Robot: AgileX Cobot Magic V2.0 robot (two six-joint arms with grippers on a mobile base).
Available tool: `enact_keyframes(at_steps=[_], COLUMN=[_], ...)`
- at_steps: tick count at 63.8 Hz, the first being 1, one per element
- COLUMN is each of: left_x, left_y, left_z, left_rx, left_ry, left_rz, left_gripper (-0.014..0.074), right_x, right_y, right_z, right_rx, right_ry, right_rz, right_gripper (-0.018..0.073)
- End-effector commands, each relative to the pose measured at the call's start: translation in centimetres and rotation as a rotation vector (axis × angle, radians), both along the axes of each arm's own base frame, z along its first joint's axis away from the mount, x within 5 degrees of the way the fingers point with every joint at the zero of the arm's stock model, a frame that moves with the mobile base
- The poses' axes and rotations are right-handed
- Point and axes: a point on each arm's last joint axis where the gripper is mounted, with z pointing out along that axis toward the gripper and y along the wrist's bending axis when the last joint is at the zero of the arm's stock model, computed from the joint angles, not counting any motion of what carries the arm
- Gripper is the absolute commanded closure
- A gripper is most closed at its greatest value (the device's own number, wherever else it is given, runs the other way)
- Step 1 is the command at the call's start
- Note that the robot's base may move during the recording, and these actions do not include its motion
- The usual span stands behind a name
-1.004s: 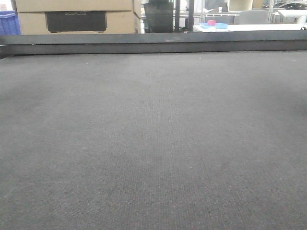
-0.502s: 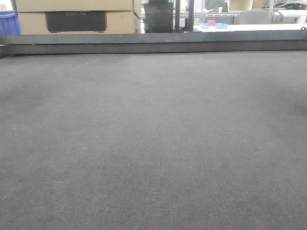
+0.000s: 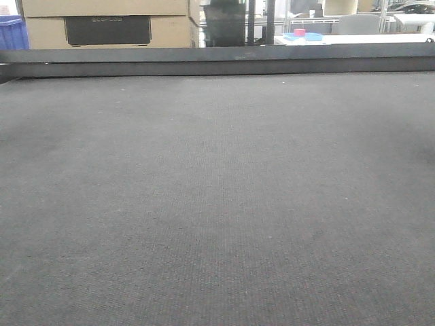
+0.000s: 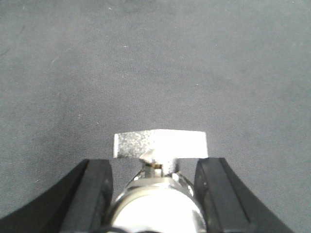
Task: Place valve from conveyor to right shelf box
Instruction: 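Lift both held valves up off the conveyor belt, then drive the base away from the conveyor holding both valves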
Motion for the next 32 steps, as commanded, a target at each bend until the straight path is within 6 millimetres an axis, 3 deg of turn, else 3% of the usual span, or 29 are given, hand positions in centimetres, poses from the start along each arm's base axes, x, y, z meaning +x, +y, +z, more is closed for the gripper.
enact_keyframes(at_steps=[1,32], left_x=[-0.37,-0.37], left_y=[-0.19,-0.19], left_z=[1.08,1.08], left_rx=[-0.014,-0.014], left_ry=[-0.067,-0.067], left_rz=[-0.007,-0.007], left_gripper=[0.0708,0.0708], right_x=[-0.23,-0.2], right_y=[-0.08,-0.08], right_z=[1.24,1.29], right_rx=[0.011,0.012], right_ry=[-0.096,-0.102], right_rz=[-0.009,-0.01], right_gripper=[0.0711,0.0711])
